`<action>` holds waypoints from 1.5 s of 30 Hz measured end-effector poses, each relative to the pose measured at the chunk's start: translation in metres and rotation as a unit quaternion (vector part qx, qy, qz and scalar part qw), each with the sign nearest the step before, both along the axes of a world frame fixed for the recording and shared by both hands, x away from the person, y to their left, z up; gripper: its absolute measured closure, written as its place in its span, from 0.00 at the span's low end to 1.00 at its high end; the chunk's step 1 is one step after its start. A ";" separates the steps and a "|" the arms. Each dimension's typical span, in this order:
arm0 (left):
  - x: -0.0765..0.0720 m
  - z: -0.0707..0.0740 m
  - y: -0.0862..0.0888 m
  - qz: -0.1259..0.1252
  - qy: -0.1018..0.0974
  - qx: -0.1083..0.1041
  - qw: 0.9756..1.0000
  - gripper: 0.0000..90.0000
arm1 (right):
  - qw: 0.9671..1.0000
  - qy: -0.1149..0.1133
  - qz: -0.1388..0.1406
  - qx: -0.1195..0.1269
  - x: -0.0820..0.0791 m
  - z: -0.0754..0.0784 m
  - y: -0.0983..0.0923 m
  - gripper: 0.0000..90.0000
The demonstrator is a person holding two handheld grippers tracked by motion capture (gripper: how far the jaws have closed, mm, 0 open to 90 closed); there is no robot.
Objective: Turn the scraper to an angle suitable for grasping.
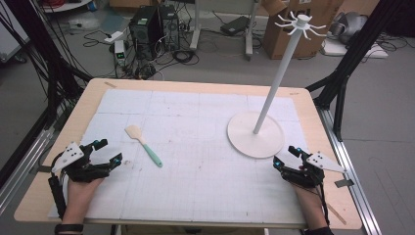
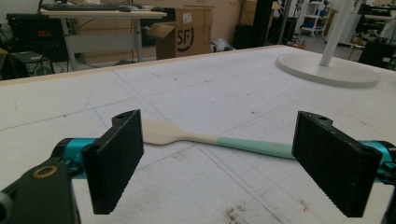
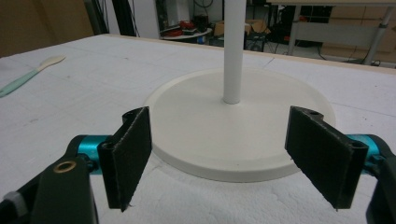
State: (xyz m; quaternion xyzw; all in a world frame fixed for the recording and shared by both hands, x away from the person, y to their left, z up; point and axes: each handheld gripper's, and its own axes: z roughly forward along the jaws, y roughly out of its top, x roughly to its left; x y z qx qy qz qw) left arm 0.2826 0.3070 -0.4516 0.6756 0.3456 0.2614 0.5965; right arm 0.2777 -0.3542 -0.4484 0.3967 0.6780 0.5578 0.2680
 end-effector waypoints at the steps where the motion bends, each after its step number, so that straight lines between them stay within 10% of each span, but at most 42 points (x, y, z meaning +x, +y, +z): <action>1: 0.000 0.000 0.000 0.001 0.001 0.003 1.000 0.21 | 1.000 -0.001 0.000 0.002 0.001 0.000 -0.001 0.25; 10: -0.003 0.003 -0.001 -0.015 0.015 0.003 1.000 0.30 | 1.000 0.000 0.000 0.000 0.000 0.000 0.000 0.25; 21: 0.001 0.012 -0.025 -0.101 0.046 0.072 0.991 0.83 | 1.000 0.001 -0.002 0.000 0.000 0.000 0.000 0.26; 31: 0.017 0.014 -0.055 -0.132 0.093 0.146 0.976 1.00 | 1.000 0.001 -0.001 0.000 0.000 0.000 0.000 0.26; 40: 0.035 0.012 -0.088 -0.151 0.137 0.240 0.949 1.00 | 1.000 0.000 -0.001 -0.001 0.000 0.000 0.000 0.26; 45: 0.043 0.009 -0.101 -0.152 0.145 0.262 0.942 1.00 | 1.000 0.001 -0.002 0.000 0.000 0.000 0.000 0.26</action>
